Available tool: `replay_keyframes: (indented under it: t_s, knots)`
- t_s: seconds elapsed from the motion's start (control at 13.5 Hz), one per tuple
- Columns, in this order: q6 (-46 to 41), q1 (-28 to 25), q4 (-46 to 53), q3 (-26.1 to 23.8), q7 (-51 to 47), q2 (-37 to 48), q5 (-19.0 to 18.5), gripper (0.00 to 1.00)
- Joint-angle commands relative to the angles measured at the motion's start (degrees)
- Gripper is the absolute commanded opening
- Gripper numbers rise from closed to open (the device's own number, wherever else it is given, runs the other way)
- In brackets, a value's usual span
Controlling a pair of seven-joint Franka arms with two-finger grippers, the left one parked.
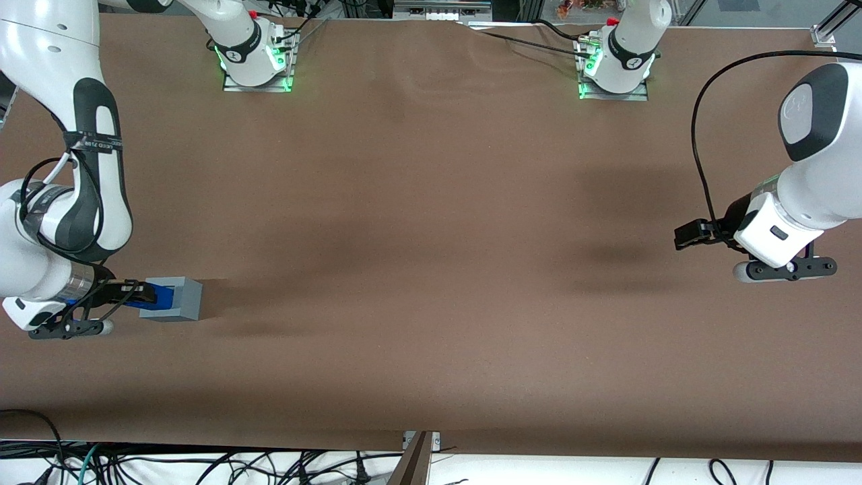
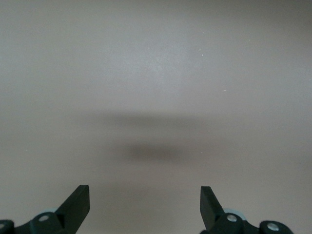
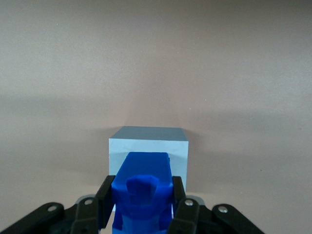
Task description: Insert blue part into gray base with right arm
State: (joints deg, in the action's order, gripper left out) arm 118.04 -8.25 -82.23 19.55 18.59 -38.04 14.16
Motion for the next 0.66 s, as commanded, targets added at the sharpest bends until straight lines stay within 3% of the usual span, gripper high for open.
replay_keyframes:
  t_s: [0.0, 0.59]
  knots:
    - [3.2, 1.0, -1.1, -0.6, 1.9, -4.4, 1.4, 0.40]
    - [2.0, 1.0, -2.0, -0.6, 2.1, -4.3, 1.6, 0.40]
